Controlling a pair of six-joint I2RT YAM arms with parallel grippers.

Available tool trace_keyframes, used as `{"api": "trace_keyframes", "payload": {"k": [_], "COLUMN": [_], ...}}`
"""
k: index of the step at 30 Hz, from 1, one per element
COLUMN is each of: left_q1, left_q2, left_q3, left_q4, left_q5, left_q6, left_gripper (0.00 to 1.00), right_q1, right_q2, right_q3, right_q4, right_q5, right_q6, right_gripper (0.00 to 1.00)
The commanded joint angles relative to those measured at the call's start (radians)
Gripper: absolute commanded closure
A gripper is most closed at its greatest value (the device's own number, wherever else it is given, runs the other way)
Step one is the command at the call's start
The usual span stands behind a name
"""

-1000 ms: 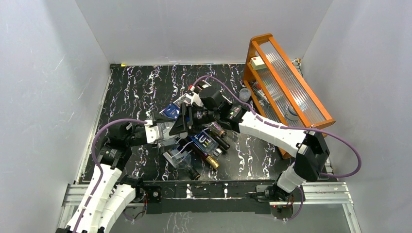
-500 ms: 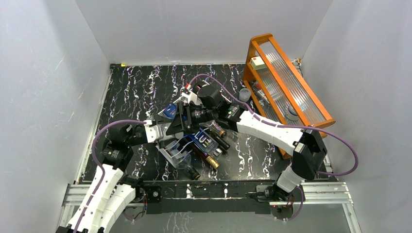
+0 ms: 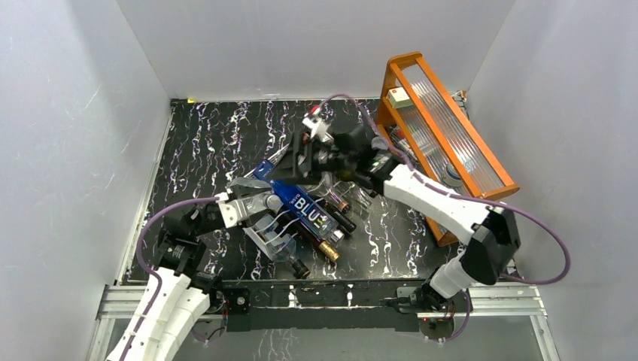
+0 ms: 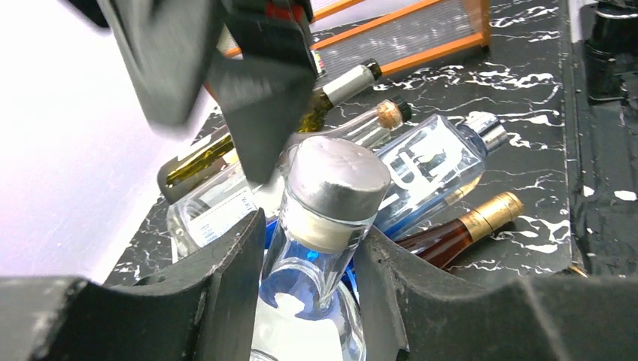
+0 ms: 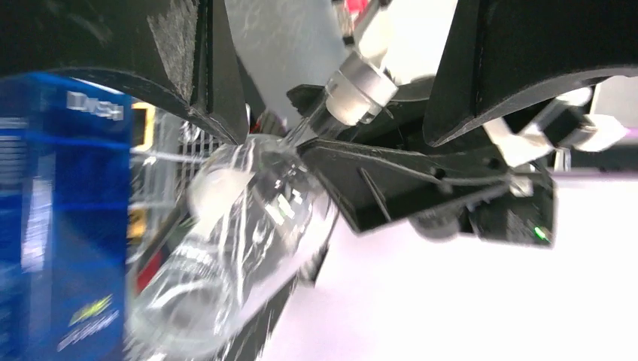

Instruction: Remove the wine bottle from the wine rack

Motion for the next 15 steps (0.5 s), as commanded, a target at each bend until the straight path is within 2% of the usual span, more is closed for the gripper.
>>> {"api": "trace_keyframes", "payload": {"k": [1,10,15], "left_q1": [0.002,0.002,0.002], "left_q2": [-0.037,-0.057,-0.016], "left_q3": [-0.008,0.034,0.126], "left_q4": [0.048,0.097,0.051], "left_q5": [-0.105,-0.311,-0.461], "left_q6": [-0.070,-0.175,-0.253], "left_gripper": [0.68,0.76,0.88], "right_q1": [-0.134,-0.258,-0.271], "right_q2": [-0.142,-0.276,-0.320], "right_q3": [0.039,0.102,0.096], "right_q4": [0.015,-0.161,-0.257], "right_q5": [0.045,0.028,0.072], "right_q6": [-0.035,-0.215,-0.282], "right_gripper": [0.02,0.02,0.02]}}
